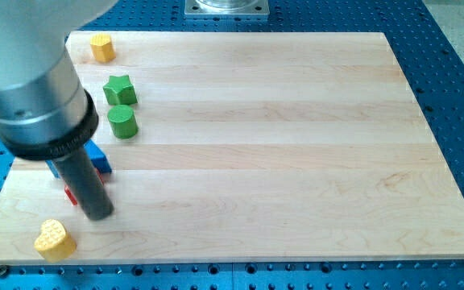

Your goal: Move the red star to the bottom left of the green circle

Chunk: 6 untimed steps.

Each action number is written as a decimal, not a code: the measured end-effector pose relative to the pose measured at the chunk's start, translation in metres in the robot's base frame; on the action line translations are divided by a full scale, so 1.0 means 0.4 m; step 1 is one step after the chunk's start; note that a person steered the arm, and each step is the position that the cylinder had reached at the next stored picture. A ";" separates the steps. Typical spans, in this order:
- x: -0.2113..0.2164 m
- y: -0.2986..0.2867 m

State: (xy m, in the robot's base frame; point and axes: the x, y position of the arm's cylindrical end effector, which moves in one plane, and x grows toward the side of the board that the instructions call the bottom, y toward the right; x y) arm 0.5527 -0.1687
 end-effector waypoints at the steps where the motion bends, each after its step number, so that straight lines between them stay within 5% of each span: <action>1: -0.015 -0.020; 2: 0.062 -0.079; 4: -0.180 -0.062; 5: -0.228 -0.007; 6: -0.165 -0.007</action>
